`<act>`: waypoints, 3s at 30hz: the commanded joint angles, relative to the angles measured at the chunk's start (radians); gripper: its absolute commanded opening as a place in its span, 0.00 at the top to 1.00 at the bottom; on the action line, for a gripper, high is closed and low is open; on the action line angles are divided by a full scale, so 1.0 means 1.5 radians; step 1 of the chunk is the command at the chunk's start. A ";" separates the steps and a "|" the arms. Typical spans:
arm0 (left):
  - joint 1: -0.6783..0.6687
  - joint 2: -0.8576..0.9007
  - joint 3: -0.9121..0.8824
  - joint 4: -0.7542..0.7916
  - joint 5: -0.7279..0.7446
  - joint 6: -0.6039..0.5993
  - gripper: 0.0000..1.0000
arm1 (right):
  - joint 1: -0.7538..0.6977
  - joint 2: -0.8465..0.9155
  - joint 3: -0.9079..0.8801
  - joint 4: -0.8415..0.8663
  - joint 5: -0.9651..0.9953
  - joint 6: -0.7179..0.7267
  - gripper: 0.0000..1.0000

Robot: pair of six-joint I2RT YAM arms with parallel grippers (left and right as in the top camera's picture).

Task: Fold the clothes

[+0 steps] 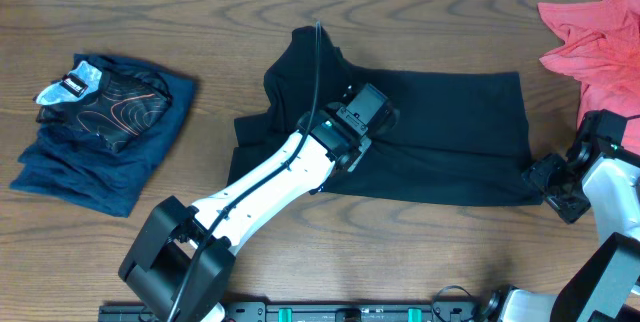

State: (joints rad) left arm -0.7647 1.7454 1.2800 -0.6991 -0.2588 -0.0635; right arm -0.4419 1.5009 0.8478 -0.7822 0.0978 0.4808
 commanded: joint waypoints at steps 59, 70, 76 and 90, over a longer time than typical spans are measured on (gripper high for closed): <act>0.153 0.008 -0.079 -0.109 -0.010 -0.281 0.40 | -0.007 0.091 0.068 0.277 -0.307 -0.107 0.96; 0.155 0.008 -0.079 -0.110 -0.011 -0.281 0.41 | -0.007 0.091 0.068 0.221 -0.216 -0.132 0.70; 0.167 0.008 -0.079 -0.106 -0.011 -0.289 0.41 | -0.007 0.091 0.052 0.108 -0.096 -0.125 0.71; 0.177 0.008 -0.079 -0.120 -0.011 -0.303 0.41 | -0.007 0.091 -0.075 0.200 -0.024 -0.124 0.98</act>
State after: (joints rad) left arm -0.5041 1.7470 1.1683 -0.8658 -0.2623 -0.5014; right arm -0.4412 1.6253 0.7795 -0.4618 -0.0238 0.2974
